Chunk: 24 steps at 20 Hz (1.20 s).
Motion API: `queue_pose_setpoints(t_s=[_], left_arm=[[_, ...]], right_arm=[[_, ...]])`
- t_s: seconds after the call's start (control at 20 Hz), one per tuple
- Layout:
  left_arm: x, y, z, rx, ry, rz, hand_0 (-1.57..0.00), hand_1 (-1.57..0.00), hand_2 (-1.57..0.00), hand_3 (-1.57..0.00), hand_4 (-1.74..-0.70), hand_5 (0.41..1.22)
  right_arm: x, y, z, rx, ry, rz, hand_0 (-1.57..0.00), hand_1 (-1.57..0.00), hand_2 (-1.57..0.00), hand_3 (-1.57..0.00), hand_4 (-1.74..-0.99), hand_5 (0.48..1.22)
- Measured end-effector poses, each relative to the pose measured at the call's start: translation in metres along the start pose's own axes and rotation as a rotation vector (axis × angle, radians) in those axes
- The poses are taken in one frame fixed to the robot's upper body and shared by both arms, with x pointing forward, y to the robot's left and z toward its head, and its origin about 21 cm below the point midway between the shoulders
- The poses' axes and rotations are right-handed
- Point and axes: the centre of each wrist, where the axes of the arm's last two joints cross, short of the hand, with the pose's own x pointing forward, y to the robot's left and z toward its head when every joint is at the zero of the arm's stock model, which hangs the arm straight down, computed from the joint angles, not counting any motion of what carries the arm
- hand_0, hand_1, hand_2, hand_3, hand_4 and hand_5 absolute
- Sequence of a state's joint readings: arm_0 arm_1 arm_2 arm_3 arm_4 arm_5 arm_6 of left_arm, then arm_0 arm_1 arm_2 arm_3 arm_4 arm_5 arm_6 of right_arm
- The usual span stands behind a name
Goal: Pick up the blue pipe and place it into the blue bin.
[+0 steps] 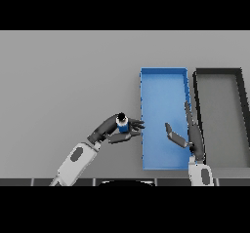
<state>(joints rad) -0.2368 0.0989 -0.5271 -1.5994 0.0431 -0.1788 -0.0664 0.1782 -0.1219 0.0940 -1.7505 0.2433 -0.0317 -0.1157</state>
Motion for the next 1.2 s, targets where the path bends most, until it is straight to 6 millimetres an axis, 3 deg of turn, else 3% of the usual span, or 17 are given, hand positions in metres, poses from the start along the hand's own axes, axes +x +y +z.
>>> queue_pose_setpoints(t_s=[0.1,0.25,0.4,0.6,0.7,0.95,1.2], left_arm=[[-0.002,0.004,0.002,0.001,0.008,-0.009,-1.57,-1.57,-1.57,-1.57,-1.47,1.22],[-0.004,0.001,-0.003,-0.001,0.01,-0.013,-1.57,-1.57,-1.57,-1.57,-1.47,1.22],[-0.003,0.004,-0.004,-0.012,-0.007,-0.014,-1.57,-1.57,-1.57,-1.57,-1.47,1.221],[-0.001,0.002,-0.004,-0.027,-0.005,-0.008,-1.57,-1.57,-1.57,-1.57,-1.47,1.221],[0.0,0.004,-0.005,-0.025,-0.001,-0.002,-1.57,-1.57,-1.57,-1.57,-1.47,1.221],[0.001,0.004,-0.005,-0.03,0.016,-0.018,-1.57,-1.57,-1.57,-1.57,-1.47,1.221],[0.001,0.006,-0.008,-0.031,-0.001,-0.018,-1.57,-1.57,-1.57,-1.57,-1.47,1.221]], right_arm=[[0.006,0.008,0.021,-0.071,0.019,0.019,0.0,0.0,0.0,0.0,-1.188,0.643],[0.017,0.014,0.044,-0.146,0.045,0.045,0.0,0.0,-0.02,0.0,-1.187,0.642],[0.034,0.01,0.041,-0.092,-0.058,-0.115,0.0,-0.02,-0.09,0.0,-1.202,0.624],[0.07,-0.012,0.024,0.146,-0.065,-0.231,0.0,-0.02,-0.12,0.0,-1.228,0.588],[0.085,-0.012,0.008,0.272,-0.044,-0.23,0.0,-0.01,-0.11,0.0,-1.247,0.568],[0.13,0.0,-0.027,0.476,-0.108,-0.144,0.0,0.0,-0.07,0.0,-1.291,0.558],[0.162,0.017,-0.042,0.632,-0.187,-0.099,0.0,0.0,-0.04,0.0,-1.294,0.56]])
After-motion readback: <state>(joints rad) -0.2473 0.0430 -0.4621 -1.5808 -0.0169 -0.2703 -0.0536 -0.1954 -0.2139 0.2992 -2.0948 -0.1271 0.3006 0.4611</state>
